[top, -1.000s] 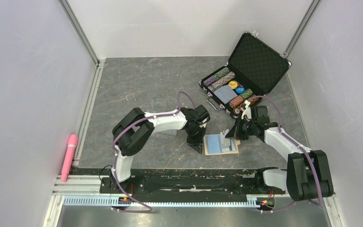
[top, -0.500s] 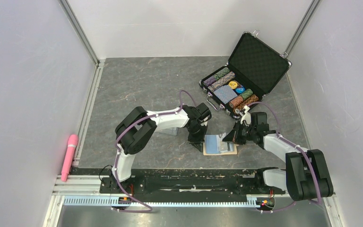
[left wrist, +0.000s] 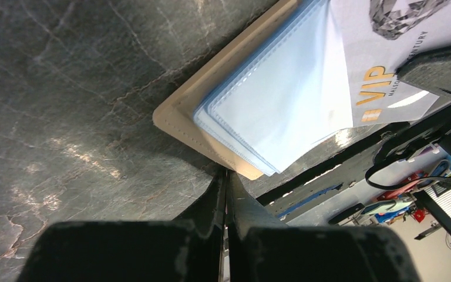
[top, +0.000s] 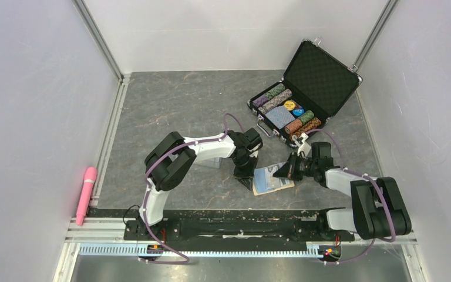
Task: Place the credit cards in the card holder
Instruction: Insert the credit card into the card holder.
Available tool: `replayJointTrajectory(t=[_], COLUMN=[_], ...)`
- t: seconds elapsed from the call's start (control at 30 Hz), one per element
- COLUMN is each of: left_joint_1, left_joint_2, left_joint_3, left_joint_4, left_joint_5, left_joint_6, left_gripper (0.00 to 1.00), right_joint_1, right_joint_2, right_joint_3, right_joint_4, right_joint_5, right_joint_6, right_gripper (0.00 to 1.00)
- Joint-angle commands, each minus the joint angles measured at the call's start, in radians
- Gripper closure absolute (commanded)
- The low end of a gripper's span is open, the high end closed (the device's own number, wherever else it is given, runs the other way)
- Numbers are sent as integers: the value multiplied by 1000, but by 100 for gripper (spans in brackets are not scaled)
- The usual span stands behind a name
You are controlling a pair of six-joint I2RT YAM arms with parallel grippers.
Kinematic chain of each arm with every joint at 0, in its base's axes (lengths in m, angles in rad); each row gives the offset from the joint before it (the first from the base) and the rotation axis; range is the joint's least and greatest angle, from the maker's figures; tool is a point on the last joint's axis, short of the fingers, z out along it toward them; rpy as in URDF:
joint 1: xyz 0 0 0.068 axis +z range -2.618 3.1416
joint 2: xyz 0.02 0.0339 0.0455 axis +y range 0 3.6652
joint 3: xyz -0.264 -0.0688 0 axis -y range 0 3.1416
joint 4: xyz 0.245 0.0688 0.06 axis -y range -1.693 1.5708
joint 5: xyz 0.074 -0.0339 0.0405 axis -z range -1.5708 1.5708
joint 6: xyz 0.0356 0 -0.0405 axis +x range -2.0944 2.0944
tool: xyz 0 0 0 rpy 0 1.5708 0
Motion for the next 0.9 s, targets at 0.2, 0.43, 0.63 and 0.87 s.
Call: replayJointTrajectory(t=[0.2,0.43,0.63,0.87], left_joint_1=[-2,-1,0,4], left_joint_2=[44,50,70,83], left_joint_3=[26,42,74,94], left_joint_4=[27,27,-3,-13], left_joint_5=[-24,-26,-27,-17], left_joint_6=[43,45,69,82], left_gripper=[97,97,98,98], right_joint_1=[6,10,33,107], right_joint_2=[56,72,102,136], right_joint_3=[24,68,49,99], right_joint_4=[-128,-204,-131,-107], right_joint_5=[-8,-3,-43,-57], right_joint_6=[-109,-146,-95,-49], right_gripper=[100,100,100,100])
